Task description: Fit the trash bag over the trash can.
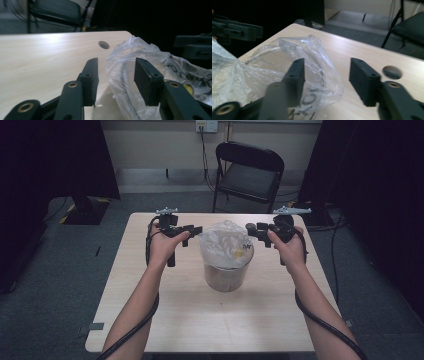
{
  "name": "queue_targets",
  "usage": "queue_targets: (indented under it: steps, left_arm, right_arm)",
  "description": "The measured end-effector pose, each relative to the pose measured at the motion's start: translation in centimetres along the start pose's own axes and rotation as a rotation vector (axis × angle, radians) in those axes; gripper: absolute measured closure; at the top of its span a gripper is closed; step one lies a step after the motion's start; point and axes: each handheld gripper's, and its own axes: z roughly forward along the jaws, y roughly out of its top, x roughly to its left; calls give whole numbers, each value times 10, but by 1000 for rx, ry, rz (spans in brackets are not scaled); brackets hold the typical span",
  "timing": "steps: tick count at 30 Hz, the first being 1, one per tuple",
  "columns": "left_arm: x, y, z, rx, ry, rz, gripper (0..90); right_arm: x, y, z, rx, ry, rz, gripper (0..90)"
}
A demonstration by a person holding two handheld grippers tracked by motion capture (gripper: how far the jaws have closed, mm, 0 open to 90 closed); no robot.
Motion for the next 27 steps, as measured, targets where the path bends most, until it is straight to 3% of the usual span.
queue_targets:
  steps: [3,4,10,15,19,21,23,25,27]
  left_arm:
    - [4,-4,8,24,-31,-20,625]
    - [5,-4,10,25,-41,-27,689]
    - [5,-4,14,63,-30,8,900]
    - [5,-6,16,97,-23,20,900]
    - [2,-6,17,139,-4,61,900]
    - [2,-8,17,152,-2,66,900]
    - [2,-10,16,153,13,76,900]
    - [2,-11,13,139,23,75,900]
    - [2,-9,7,114,37,83,900]
  right_arm:
    - [-6,-6,9,23,18,30,540]
    - [-8,-9,11,35,23,37,557]
    - [-18,-17,17,55,67,87,720]
    - [-24,-18,14,35,79,98,756]
    - [-29,-22,10,30,67,107,787]
    - [-30,-25,11,55,55,97,815]
    - [-29,-27,12,79,60,78,826]
    - [-27,-27,10,65,45,71,811]
    - [-25,-25,6,41,30,84,731]
